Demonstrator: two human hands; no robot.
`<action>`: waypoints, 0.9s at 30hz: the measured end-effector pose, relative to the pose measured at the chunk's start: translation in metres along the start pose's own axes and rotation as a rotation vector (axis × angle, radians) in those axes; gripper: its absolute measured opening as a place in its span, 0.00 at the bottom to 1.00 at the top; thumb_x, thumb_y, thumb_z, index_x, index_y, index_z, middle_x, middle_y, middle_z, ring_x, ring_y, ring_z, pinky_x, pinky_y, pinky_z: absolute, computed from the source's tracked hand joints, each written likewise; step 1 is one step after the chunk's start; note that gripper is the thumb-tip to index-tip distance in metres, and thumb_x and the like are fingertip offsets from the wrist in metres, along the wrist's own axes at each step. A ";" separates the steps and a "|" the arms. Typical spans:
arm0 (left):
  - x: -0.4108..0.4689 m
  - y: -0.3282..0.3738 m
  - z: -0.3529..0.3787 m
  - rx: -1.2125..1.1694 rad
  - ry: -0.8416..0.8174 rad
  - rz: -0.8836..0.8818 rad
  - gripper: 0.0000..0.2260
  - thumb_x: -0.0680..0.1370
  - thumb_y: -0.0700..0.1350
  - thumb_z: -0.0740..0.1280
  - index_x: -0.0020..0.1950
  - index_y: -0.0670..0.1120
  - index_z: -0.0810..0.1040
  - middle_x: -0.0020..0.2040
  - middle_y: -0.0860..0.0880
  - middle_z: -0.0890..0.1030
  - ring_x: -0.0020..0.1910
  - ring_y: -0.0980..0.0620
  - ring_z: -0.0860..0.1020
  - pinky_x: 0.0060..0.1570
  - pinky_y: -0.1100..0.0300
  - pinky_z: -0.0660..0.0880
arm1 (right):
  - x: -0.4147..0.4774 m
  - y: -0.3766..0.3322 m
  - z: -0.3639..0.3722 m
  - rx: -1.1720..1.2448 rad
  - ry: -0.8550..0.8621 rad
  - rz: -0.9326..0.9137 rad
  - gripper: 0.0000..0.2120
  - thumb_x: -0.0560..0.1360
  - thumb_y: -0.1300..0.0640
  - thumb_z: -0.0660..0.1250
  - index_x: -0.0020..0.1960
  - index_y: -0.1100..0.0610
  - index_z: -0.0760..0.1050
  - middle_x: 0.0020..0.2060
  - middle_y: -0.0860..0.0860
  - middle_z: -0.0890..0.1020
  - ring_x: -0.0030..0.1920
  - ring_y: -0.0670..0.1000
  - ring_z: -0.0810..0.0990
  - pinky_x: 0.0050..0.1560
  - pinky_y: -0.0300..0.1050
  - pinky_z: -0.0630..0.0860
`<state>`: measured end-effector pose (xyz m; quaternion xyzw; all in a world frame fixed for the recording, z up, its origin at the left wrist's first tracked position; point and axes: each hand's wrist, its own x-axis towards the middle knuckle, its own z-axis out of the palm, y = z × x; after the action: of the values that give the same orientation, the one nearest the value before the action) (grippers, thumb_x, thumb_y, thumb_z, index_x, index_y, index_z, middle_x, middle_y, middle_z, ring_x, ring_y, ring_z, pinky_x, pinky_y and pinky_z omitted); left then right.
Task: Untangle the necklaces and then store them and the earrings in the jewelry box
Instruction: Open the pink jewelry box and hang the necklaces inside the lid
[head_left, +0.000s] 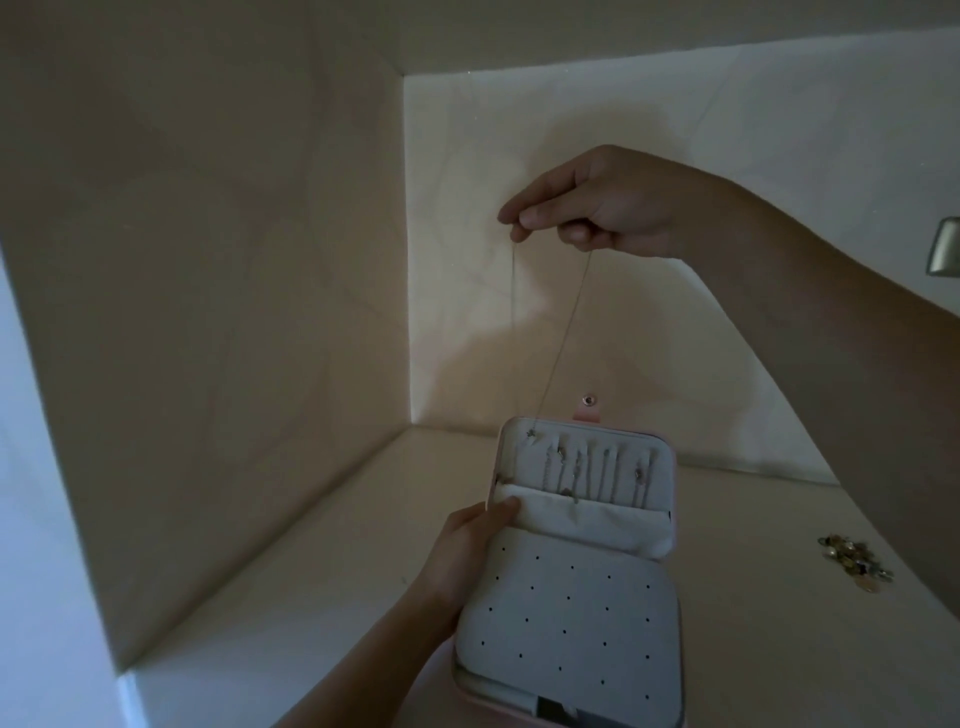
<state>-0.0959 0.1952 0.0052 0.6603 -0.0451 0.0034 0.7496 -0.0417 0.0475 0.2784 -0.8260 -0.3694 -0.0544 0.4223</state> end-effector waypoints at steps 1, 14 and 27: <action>0.000 0.000 0.000 -0.008 0.002 -0.001 0.14 0.79 0.48 0.63 0.56 0.41 0.81 0.49 0.42 0.85 0.48 0.44 0.84 0.47 0.54 0.80 | 0.002 0.001 0.003 -0.003 0.022 -0.005 0.07 0.76 0.64 0.67 0.50 0.55 0.82 0.43 0.50 0.85 0.26 0.42 0.67 0.25 0.32 0.63; 0.000 0.000 0.000 -0.078 -0.027 -0.002 0.13 0.79 0.46 0.63 0.56 0.40 0.81 0.50 0.42 0.85 0.49 0.44 0.83 0.48 0.54 0.80 | 0.014 0.017 0.016 0.076 0.209 -0.040 0.08 0.76 0.65 0.67 0.51 0.57 0.82 0.42 0.50 0.84 0.26 0.43 0.68 0.27 0.32 0.63; -0.001 0.000 0.001 -0.108 -0.045 -0.008 0.12 0.79 0.45 0.64 0.55 0.40 0.81 0.49 0.42 0.85 0.48 0.44 0.84 0.46 0.55 0.80 | 0.020 0.012 0.018 0.010 0.229 -0.067 0.08 0.75 0.64 0.67 0.51 0.56 0.82 0.42 0.50 0.85 0.26 0.42 0.68 0.28 0.32 0.65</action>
<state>-0.0971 0.1947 0.0054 0.6189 -0.0593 -0.0166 0.7830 -0.0231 0.0676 0.2671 -0.7996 -0.3461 -0.1607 0.4637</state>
